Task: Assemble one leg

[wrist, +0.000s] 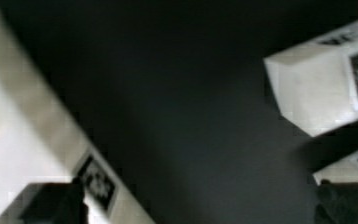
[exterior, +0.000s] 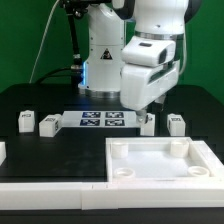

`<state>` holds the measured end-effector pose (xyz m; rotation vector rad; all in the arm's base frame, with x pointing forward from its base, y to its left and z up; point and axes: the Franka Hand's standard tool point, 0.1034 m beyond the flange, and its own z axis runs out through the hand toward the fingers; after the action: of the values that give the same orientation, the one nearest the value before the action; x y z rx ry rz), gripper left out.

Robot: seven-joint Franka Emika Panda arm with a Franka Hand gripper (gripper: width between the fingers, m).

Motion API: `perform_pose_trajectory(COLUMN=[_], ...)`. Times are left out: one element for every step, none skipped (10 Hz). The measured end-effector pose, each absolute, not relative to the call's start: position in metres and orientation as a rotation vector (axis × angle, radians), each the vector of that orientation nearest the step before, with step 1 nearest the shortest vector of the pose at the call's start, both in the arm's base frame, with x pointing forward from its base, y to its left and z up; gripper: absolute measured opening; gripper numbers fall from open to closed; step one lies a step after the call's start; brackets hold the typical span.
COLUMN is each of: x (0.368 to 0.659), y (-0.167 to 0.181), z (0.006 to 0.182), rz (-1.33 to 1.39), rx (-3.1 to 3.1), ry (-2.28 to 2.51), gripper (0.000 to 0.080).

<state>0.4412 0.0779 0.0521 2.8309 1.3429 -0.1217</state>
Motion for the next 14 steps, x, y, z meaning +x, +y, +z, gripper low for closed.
perform_pose_trajectory(x=[0.437, 0.435, 0.431, 0.426, 0.423, 0.421, 0.422, 0.421, 0.42, 0.418, 0.412, 0.407, 0.414, 0.412], y=[0.087, 0.094, 0.102, 0.112, 0.12, 0.125, 0.124, 0.124, 0.123, 0.123, 0.121, 0.119, 0.12, 0.115], z=[0.051, 0.051, 0.05, 0.049, 0.048, 0.048, 0.048, 0.048, 0.048, 0.047, 0.045, 0.045, 0.047, 0.052], rz=[-0.137, -0.138, -0.145, -0.156, -0.161, -0.164, -0.165, -0.181, -0.211, -0.231, -0.311, -0.474, -0.553, -0.742], rx=[2.964, 3.026, 3.082, 3.12, 3.133, 3.142, 3.143, 3.139, 3.133, 3.128, 3.11, 3.068, 3.047, 2.99], ry=[1.016, 0.823, 0.61, 0.386, 0.249, 0.146, 0.14, 0.15, 0.155, 0.17, 0.195, 0.213, 0.22, 0.25], gripper=[0.0649, 0.0649, 0.0649, 0.0649, 0.0649, 0.0649, 0.0649, 0.0649, 0.0649, 0.0649, 0.0649, 0.0649, 0.0649, 0.0649])
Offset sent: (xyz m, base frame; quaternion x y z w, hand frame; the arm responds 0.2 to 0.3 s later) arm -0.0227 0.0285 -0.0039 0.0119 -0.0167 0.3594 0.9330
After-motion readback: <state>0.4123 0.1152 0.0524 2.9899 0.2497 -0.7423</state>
